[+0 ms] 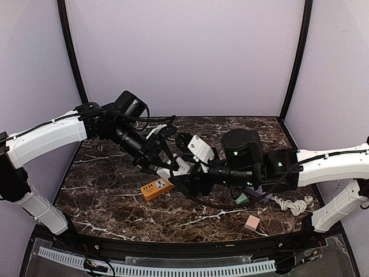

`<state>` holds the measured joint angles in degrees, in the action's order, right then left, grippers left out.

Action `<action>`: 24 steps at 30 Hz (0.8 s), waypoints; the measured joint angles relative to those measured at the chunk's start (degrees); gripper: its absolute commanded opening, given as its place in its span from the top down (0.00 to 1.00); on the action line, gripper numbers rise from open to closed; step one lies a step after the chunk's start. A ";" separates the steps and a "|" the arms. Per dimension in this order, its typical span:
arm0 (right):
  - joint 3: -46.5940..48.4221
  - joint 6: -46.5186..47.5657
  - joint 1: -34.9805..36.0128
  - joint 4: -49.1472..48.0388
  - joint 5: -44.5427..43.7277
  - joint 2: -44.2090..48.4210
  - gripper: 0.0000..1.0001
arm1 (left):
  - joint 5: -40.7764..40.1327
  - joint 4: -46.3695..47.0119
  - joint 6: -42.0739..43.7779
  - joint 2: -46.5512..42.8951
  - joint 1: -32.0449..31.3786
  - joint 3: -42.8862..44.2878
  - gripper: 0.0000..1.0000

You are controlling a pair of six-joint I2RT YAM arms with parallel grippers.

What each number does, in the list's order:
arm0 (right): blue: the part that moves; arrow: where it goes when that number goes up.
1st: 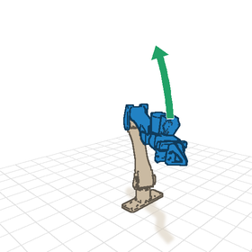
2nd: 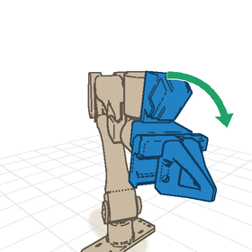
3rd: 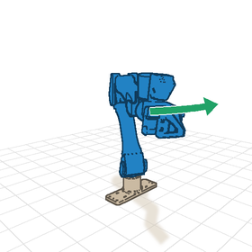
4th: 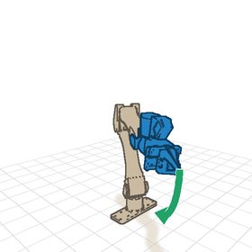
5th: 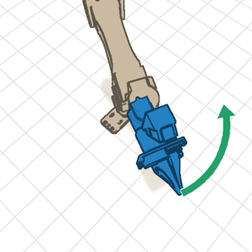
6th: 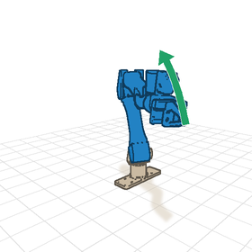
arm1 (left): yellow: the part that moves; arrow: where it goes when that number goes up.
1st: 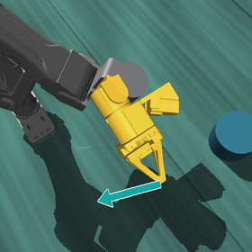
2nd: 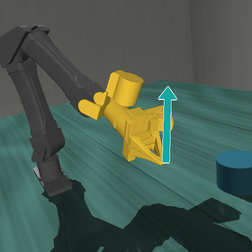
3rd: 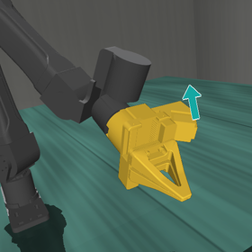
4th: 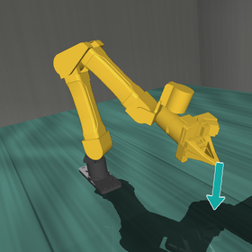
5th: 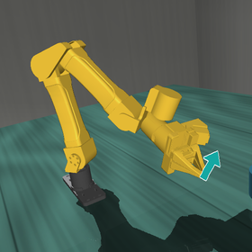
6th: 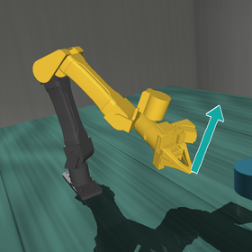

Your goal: Insert the plug

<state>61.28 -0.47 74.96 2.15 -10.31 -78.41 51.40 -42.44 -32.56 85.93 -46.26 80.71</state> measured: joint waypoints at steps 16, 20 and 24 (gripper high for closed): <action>-4.74 -4.94 -0.02 3.15 -7.13 5.97 0.01 | -4.81 -5.60 4.44 0.00 0.15 3.19 0.99; -5.44 -5.62 -0.02 4.90 -9.66 6.64 0.01 | -6.29 -8.44 6.51 0.13 0.68 4.90 0.99; -5.84 -5.64 -0.02 6.56 -10.88 7.08 0.01 | -8.61 -11.34 8.72 0.39 1.07 7.41 0.99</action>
<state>55.44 -6.11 74.94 8.71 -21.19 -71.33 42.78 -53.78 -23.83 86.32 -45.19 88.12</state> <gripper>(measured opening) 0.986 0.623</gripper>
